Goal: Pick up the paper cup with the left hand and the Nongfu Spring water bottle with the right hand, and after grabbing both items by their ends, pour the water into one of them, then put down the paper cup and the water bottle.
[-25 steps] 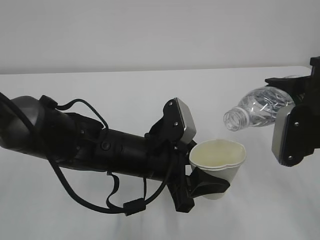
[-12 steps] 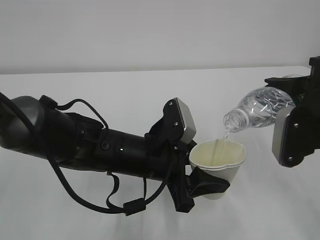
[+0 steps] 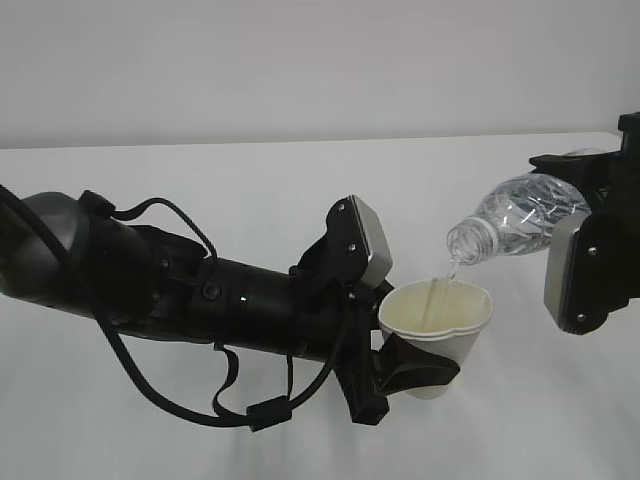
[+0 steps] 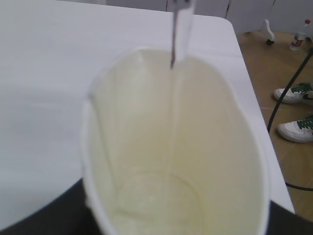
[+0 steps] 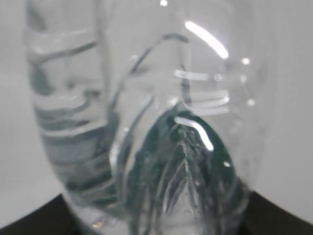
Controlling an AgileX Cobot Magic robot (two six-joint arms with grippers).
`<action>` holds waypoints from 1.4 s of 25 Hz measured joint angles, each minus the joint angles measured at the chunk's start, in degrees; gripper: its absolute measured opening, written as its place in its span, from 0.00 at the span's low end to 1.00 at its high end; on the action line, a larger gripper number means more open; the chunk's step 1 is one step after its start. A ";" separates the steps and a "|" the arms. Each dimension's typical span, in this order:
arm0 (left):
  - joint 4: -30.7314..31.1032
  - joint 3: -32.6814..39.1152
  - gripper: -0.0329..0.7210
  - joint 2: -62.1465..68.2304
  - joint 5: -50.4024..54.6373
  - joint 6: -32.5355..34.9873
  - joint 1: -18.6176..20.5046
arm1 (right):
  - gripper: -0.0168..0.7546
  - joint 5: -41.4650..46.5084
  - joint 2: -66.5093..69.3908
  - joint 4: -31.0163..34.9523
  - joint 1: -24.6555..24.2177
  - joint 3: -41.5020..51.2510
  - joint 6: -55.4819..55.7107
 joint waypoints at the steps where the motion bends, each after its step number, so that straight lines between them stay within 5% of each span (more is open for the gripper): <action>1: 0.00 0.00 0.57 0.00 0.00 0.00 0.00 | 0.52 0.00 0.00 0.00 0.00 0.00 0.00; 35: -0.13 0.00 0.56 0.00 0.13 0.00 0.00 | 0.52 -0.13 0.00 -0.13 0.00 0.00 -0.92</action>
